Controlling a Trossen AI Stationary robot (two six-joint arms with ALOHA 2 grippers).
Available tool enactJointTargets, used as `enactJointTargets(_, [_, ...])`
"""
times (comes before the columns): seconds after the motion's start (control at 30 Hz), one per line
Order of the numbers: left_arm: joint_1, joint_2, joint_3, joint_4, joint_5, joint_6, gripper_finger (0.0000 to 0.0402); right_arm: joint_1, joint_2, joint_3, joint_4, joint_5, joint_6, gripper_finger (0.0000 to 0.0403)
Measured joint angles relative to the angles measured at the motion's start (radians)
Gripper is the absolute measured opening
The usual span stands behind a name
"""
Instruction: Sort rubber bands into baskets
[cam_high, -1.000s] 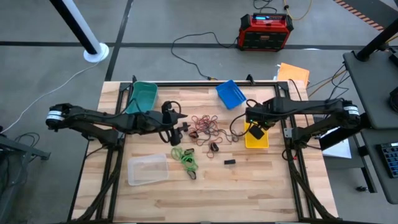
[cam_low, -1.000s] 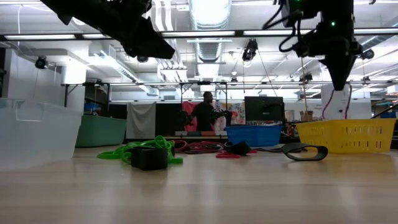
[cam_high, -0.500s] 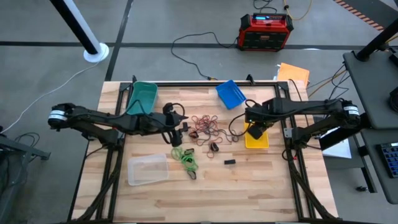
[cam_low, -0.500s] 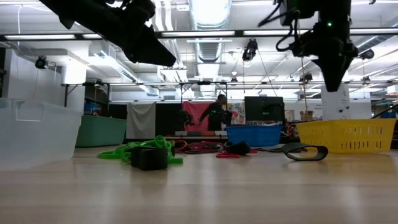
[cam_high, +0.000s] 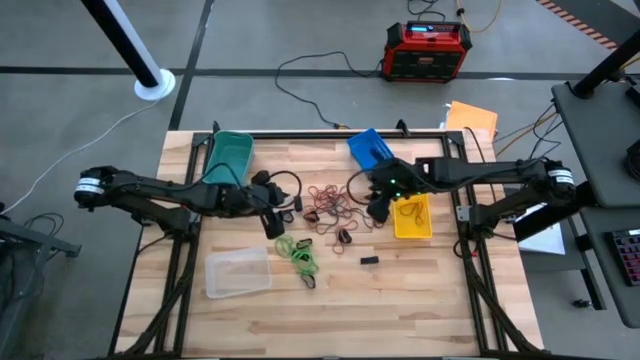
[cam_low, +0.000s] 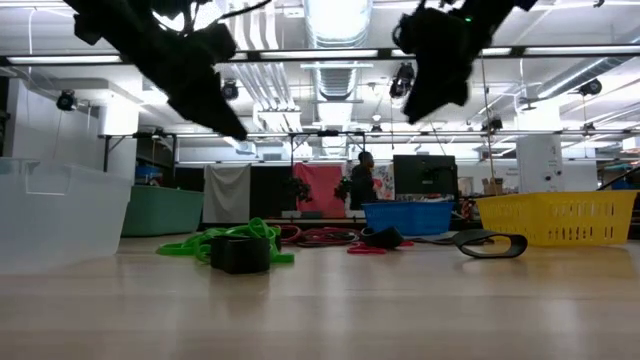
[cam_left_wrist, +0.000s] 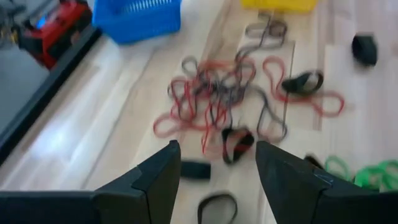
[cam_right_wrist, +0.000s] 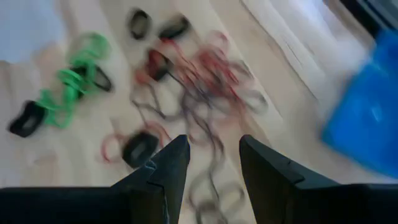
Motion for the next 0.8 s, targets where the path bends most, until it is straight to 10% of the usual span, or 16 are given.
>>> enactJointTargets(0.27, [-0.01,0.003,0.0,-0.047,0.001,-0.023,0.0193,0.01,0.179,0.0,0.215,-0.035,-0.347,0.0132])
enactJointTargets(0.8, [-0.014,0.004,0.0,0.052,-0.001,0.015,0.0193,0.008,0.505,0.006,0.458,-0.067,-0.434,0.0099])
